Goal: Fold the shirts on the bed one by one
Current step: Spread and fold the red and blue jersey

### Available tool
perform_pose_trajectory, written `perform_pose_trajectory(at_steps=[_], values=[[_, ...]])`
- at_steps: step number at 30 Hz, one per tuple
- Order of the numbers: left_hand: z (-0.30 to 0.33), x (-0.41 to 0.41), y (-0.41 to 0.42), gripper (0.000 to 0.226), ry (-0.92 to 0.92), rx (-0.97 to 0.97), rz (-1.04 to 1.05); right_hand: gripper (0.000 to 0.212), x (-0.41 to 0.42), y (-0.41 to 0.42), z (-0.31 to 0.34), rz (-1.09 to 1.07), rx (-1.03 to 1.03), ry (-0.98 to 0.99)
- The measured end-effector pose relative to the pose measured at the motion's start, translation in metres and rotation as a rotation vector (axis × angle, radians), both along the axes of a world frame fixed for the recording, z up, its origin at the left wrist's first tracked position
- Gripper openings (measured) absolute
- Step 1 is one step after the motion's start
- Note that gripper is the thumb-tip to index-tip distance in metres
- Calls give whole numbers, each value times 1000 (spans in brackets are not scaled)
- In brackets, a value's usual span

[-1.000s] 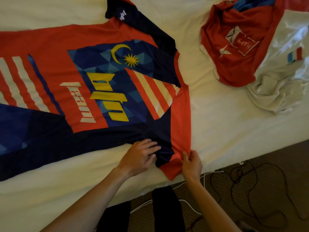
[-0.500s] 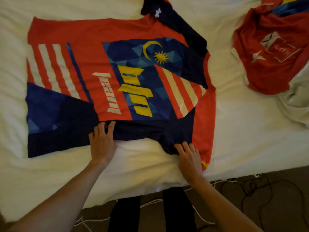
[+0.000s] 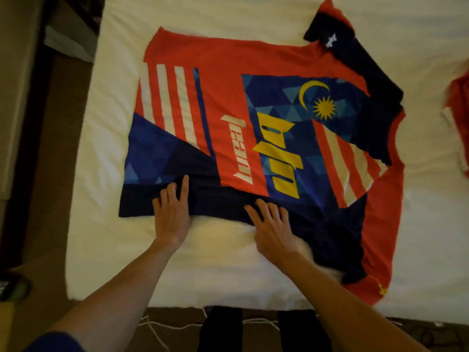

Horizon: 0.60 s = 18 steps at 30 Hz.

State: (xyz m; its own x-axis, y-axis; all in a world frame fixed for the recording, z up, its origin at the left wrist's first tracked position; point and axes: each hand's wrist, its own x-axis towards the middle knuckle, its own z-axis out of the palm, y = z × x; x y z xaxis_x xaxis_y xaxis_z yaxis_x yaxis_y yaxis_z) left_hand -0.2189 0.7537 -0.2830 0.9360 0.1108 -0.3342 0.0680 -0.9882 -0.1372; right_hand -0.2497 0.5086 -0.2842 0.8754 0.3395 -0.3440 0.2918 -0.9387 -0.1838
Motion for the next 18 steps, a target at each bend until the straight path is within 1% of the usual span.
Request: perform_pose_trajectory(at_steps=[3, 5, 7, 10, 12, 14, 15, 16, 18], values=[[0, 4, 29, 89, 32, -30, 26, 81, 19, 16, -7, 4, 27, 17], [1, 7, 46, 89, 43, -12, 14, 81, 23, 16, -10, 11, 63, 45], [5, 6, 57, 90, 81, 30, -7, 79, 21, 13, -13, 53, 104, 129], [16, -10, 57, 95, 245, 103, -1, 74, 14, 13, -11, 157, 132, 254], [25, -21, 50, 99, 368, 152, 41, 77, 13, 13, -6, 199, 125, 409], [37, -19, 38, 102, 500, 163, 135, 78, 22, 11, 3, 220, 211, 554], [42, -10, 30, 105, 570, 152, 189, 76, 29, 8, 8, 222, 296, 564], [47, 4, 22, 110, 626, 151, 227, 72, 38, 5, 13, 201, 386, 530], [58, 47, 0, 120, 721, 169, 231, 64, 65, -4, 20, 78, 523, 398]])
